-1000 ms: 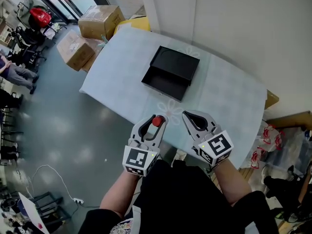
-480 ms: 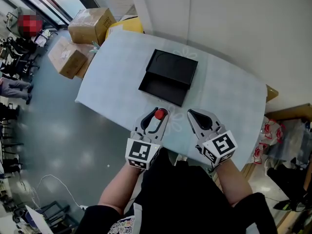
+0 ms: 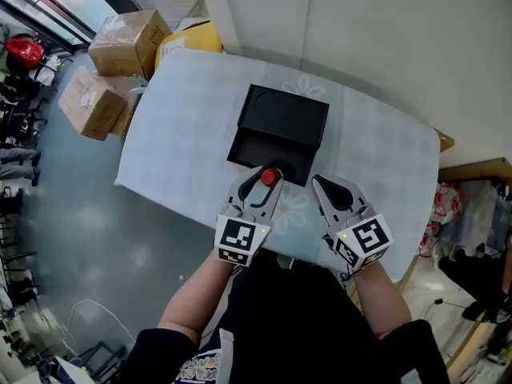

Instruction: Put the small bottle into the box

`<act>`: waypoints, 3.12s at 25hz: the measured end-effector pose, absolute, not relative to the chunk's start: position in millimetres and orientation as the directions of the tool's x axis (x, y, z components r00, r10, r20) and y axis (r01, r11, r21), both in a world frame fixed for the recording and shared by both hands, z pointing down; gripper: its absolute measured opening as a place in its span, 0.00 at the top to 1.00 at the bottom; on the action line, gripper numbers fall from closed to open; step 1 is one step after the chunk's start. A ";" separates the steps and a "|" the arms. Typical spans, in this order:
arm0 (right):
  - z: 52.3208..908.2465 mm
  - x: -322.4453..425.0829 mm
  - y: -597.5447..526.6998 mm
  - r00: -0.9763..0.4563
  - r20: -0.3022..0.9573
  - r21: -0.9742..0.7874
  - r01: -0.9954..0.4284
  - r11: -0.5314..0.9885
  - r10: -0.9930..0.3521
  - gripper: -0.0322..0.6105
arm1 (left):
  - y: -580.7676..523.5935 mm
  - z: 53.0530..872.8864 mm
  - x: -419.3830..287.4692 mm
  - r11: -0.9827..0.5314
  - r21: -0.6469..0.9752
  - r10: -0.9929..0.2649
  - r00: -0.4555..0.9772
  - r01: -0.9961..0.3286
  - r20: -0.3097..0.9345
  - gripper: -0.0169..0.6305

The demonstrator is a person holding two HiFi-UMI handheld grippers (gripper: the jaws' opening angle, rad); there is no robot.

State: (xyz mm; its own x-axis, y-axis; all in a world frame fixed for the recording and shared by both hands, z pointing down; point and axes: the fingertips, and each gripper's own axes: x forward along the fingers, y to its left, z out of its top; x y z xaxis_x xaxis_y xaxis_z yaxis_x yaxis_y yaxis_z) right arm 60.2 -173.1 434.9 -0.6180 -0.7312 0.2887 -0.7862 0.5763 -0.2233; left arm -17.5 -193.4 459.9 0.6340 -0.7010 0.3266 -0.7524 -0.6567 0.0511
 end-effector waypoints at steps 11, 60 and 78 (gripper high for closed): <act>465.9 55.3 -216.5 -0.562 0.350 -0.261 -0.827 0.499 -0.749 0.94 | -254.6 512.7 -24.6 -0.690 0.048 -0.654 0.650 -0.722 0.387 0.74; 438.1 81.3 -177.0 -0.621 0.285 -0.251 -0.783 0.569 -0.730 0.94 | -217.1 488.0 -26.1 -0.565 -0.070 -0.794 0.518 -0.822 0.319 0.74; 392.5 66.7 -68.2 -0.771 0.186 -0.200 -0.636 0.745 -0.609 0.94 | -51.3 391.1 -10.1 -0.474 -0.025 -0.863 0.458 -0.880 0.213 0.96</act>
